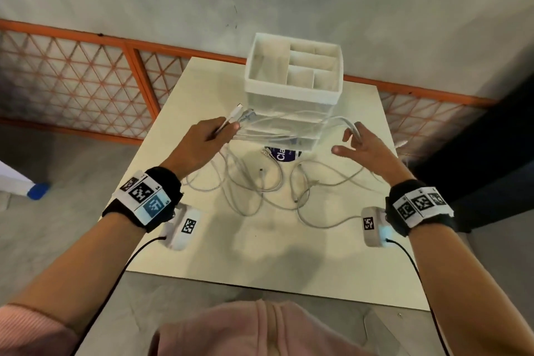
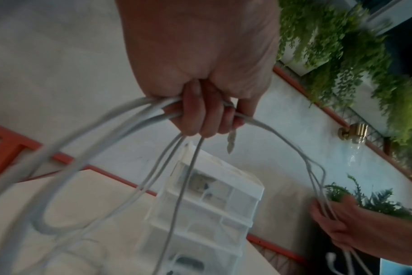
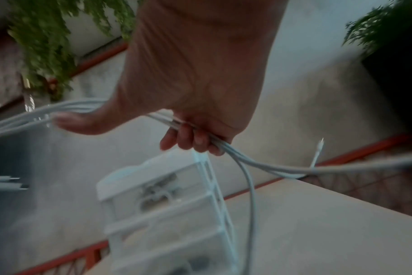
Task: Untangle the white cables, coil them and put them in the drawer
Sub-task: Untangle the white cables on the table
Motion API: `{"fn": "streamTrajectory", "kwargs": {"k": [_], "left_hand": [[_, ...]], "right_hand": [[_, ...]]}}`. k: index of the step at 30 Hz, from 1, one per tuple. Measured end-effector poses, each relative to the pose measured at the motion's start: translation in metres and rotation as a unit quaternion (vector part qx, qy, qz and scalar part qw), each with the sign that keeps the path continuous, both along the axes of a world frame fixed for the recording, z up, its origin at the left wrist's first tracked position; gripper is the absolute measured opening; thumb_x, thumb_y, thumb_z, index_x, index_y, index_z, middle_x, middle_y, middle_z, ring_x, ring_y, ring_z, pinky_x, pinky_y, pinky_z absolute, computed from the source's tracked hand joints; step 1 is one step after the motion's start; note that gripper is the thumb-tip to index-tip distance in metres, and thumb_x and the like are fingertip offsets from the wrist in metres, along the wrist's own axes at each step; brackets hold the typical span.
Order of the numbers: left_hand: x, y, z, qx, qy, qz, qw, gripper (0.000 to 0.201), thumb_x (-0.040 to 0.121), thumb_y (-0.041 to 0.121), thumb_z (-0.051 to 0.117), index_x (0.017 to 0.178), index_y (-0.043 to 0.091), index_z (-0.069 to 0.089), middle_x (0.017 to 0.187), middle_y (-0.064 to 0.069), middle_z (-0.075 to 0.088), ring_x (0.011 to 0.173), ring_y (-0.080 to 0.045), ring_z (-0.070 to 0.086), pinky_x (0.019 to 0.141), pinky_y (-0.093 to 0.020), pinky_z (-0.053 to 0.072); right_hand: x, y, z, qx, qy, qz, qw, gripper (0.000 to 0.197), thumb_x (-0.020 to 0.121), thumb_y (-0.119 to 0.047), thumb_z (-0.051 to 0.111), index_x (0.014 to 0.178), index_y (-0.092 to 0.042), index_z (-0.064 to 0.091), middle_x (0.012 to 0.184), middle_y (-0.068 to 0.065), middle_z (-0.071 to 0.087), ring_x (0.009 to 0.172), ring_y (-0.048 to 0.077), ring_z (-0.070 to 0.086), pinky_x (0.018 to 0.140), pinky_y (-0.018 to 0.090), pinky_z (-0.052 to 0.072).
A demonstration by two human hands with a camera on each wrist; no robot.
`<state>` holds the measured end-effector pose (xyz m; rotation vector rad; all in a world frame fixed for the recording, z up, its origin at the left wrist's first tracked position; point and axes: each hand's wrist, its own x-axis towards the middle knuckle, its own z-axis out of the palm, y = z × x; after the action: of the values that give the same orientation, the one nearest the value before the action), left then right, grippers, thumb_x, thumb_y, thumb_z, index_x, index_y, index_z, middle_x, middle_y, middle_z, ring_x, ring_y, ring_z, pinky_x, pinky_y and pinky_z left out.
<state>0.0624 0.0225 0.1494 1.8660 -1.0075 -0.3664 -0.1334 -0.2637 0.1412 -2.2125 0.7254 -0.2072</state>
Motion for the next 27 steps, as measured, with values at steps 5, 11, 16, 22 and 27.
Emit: {"fn": "streamTrajectory", "kwargs": {"k": [5,11,16,22,27], "left_hand": [[0.006,0.014,-0.029,0.162,0.008,-0.025,0.986,0.026,0.085,0.033,0.068,0.066,0.015,0.069,0.060,0.005,0.065,0.061,-0.008,0.058,0.060,-0.023,0.038],[-0.015,0.014,-0.050,0.367,0.037,-0.150,0.917,0.025,0.077,0.034,0.076,0.057,0.021,0.068,0.046,0.010,0.059,0.039,0.003,0.049,0.049,-0.017,0.034],[-0.028,0.018,-0.068,0.389,0.044,-0.146,0.908,0.019,0.072,0.033,0.081,0.077,0.015,0.076,0.057,0.009,0.061,0.049,-0.001,0.050,0.050,-0.021,0.031],[-0.028,0.012,-0.061,0.300,0.087,-0.079,0.947,0.047,0.082,0.048,0.065,0.089,0.002,0.071,0.070,-0.008,0.057,0.067,-0.017,0.050,0.062,-0.028,0.032],[-0.024,0.012,-0.050,0.242,0.130,-0.062,0.960,0.033,0.094,0.040,0.052,0.094,0.015,0.074,0.091,0.011,0.071,0.090,-0.003,0.062,0.076,-0.015,0.041]], "right_hand": [[-0.044,0.021,-0.051,0.053,0.185,0.062,0.979,0.058,0.074,-0.079,0.036,0.078,-0.029,0.067,0.109,0.003,0.061,0.107,0.022,0.052,0.102,0.038,0.033],[-0.051,0.054,-0.108,0.048,0.368,0.146,0.917,0.060,0.096,-0.052,0.034,0.077,-0.015,0.077,0.098,0.012,0.068,0.095,0.026,0.058,0.090,0.033,0.039],[-0.031,0.059,-0.128,-0.030,0.328,0.138,0.934,0.025,0.091,-0.028,0.059,0.097,-0.006,0.069,0.098,0.015,0.064,0.097,0.028,0.058,0.082,0.031,0.043],[0.027,0.063,-0.133,-0.104,0.152,0.091,0.979,0.016,0.086,-0.010,0.061,0.099,-0.003,0.065,0.095,0.021,0.056,0.098,0.039,0.057,0.086,0.037,0.041],[0.046,0.074,-0.155,-0.120,0.249,0.104,0.955,0.021,0.088,-0.010,0.056,0.109,-0.011,0.059,0.119,0.020,0.047,0.119,0.036,0.040,0.101,0.040,0.027]]}}
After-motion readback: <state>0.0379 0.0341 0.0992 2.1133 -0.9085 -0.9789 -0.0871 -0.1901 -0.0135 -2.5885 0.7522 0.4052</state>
